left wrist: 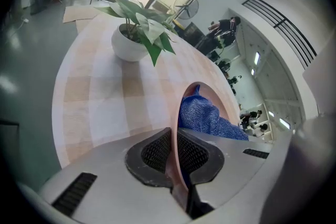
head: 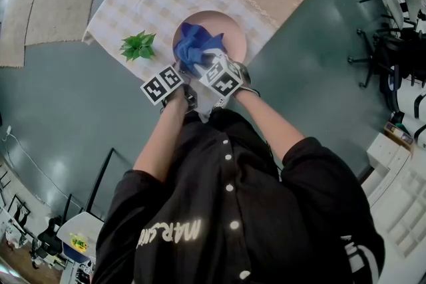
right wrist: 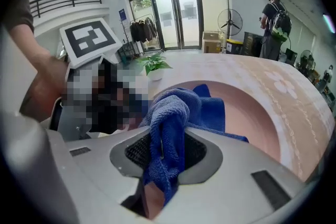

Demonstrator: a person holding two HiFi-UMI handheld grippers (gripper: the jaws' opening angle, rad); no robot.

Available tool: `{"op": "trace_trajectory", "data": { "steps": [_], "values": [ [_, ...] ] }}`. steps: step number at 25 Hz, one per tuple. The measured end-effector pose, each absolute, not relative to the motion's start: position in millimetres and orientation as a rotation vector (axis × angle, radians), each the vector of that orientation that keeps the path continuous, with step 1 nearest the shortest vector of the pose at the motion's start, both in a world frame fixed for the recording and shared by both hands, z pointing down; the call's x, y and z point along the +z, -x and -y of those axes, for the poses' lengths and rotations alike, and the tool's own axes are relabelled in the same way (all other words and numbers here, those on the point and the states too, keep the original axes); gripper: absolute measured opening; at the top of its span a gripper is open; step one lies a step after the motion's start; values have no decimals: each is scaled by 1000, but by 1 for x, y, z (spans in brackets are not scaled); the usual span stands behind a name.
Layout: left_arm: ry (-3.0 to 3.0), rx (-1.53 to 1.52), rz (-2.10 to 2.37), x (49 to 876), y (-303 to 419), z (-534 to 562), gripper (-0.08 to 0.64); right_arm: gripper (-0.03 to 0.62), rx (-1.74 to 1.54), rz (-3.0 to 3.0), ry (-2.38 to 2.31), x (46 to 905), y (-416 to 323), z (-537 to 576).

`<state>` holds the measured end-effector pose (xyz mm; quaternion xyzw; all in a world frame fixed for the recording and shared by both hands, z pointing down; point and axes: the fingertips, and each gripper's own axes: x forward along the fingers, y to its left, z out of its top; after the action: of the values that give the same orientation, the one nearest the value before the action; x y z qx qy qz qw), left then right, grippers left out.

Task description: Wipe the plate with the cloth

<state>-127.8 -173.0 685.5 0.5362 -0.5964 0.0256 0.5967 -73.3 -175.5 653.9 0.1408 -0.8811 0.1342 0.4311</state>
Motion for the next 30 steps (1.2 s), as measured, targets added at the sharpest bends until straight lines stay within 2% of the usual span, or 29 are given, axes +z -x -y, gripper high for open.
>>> {"op": "trace_trajectory", "data": {
  "steps": [13,30],
  "values": [
    [-1211,66,1404,686,129,172,31,109,175,2157,-192,660,65,166],
    [-1212,99,1412,687,129,173,31,109,-30,2041,-28,668,20,167]
  ]
}}
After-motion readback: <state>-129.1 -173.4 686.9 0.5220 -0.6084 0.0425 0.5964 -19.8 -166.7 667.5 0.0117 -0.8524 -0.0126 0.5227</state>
